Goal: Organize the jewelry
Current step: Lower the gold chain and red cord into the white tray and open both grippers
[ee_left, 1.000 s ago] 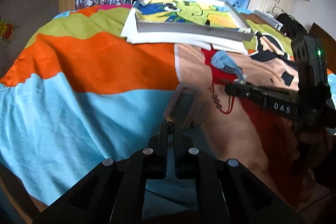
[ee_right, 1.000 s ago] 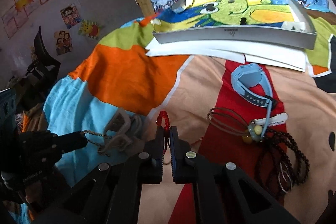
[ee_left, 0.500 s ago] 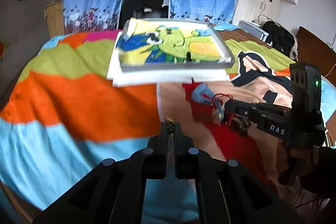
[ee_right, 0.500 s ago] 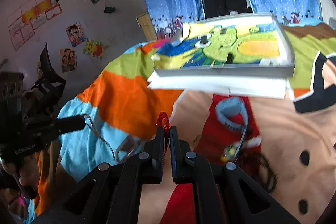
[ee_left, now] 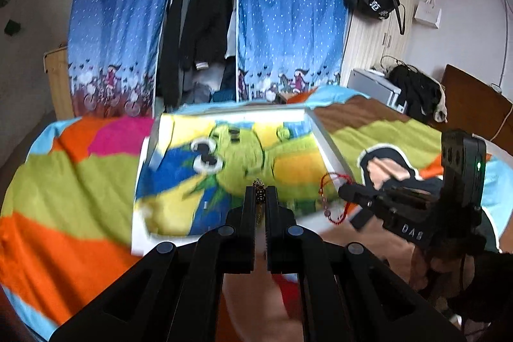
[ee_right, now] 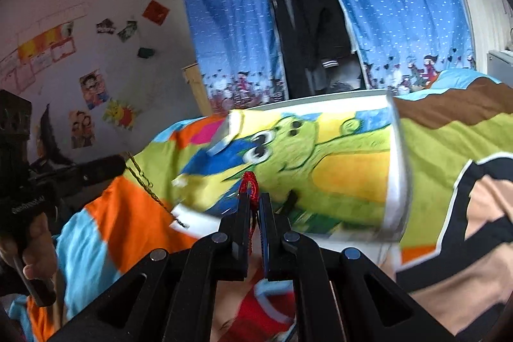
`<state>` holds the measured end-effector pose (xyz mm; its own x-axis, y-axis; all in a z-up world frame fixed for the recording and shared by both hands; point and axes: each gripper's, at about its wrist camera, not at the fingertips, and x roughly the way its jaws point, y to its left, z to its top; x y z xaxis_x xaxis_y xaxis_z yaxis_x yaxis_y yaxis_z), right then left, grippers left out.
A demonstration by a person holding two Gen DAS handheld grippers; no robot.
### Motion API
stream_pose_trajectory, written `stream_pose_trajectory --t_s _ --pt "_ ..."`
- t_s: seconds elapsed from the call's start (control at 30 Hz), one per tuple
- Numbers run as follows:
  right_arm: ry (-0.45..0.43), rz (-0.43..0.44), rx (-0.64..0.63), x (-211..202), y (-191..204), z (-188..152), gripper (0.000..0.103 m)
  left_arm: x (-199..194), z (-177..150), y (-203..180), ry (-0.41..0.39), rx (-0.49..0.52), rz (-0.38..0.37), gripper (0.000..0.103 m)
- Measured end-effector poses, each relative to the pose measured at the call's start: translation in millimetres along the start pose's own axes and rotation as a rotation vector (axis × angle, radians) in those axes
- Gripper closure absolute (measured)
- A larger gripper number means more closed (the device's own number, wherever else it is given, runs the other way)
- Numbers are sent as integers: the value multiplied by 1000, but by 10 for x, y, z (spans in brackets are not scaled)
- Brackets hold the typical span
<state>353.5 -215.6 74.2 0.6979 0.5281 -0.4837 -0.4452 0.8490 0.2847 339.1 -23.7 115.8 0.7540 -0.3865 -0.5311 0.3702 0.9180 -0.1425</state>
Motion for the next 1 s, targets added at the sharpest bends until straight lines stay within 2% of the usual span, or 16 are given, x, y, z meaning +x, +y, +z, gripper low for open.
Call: stream_pose_trajectory --t_s 0.07,0.23,0.43,0.63,0.7,0.77,0.8,0.87,0.93,1.0 --pt "1 -19 17 129 -111 55 97 220 109 61 -11 -11 2 100" --pt "35 -65 61 418 -348 12 97 674 147 204 4 -61 -15 100" --pt "97 -116 71 650 -492 -181 97 1060 -92 365 79 -114 -16 100" --pt "106 -152 45 674 -524 -222 96 1217 -300 380 142 -134 -16 100" --pt "108 -168 39 661 -535 -215 93 1256 -351 405 162 -146 -11 100" --pt "106 -184 33 647 -546 -205 75 1253 -381 425 170 -164 -14 99" --pt "101 -187 30 625 -548 -203 72 1253 -383 442 174 -172 -21 99" --pt "98 -194 25 594 -542 -198 65 1228 -385 454 179 -181 -23 92" --pt "93 -212 13 560 -524 -190 63 1186 -375 439 181 -179 -7 55" --pt "81 -236 1 492 -496 -182 55 1061 -381 424 137 -193 14 46"
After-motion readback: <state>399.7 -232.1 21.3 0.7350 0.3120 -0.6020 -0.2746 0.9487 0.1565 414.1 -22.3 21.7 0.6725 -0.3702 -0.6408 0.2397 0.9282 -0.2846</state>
